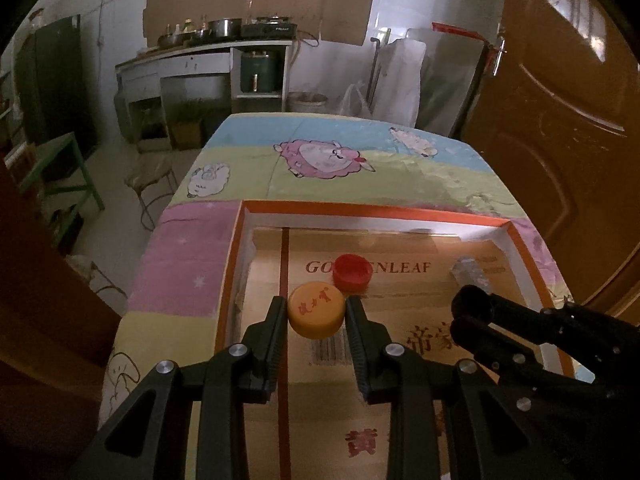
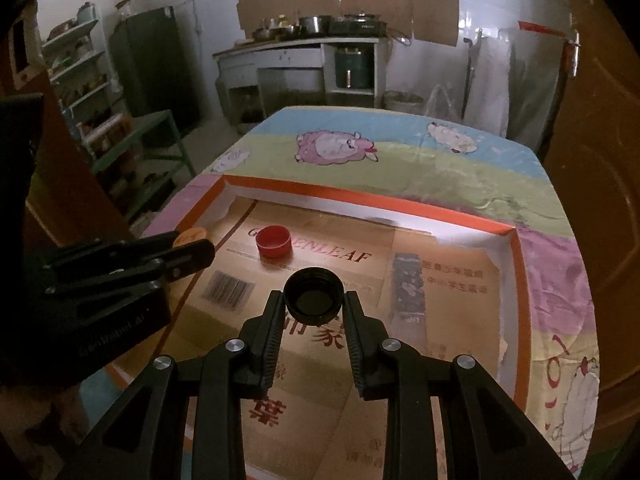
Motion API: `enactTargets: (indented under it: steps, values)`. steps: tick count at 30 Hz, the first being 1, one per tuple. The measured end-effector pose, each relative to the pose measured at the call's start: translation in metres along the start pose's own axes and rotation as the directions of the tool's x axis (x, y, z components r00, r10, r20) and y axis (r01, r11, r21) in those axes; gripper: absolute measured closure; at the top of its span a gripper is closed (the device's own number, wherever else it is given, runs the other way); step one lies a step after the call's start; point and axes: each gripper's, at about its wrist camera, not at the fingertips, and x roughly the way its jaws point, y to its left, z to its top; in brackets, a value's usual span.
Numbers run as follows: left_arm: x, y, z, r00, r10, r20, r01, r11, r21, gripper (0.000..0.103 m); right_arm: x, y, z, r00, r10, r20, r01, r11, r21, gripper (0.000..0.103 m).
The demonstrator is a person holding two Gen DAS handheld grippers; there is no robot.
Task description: Organize rigid objects
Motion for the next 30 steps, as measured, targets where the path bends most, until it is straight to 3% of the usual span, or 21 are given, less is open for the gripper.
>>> enactTargets:
  steps: [10,30]
  values:
    - [0.017,0.005,-0.002,0.999,0.005,-0.041,-0.005,1.000,-0.005,0.073,0.026,-0.002,-0.002,0.997,-0.001,-0.076,0.001,1.000,0.001,0.073]
    - [0.033,0.007,-0.008,0.998,0.013,-0.064,-0.013,1.000,-0.003,0.073,0.039,0.000,-0.007,0.994,0.001,-0.110,-0.002,1.000,-0.004,0.072]
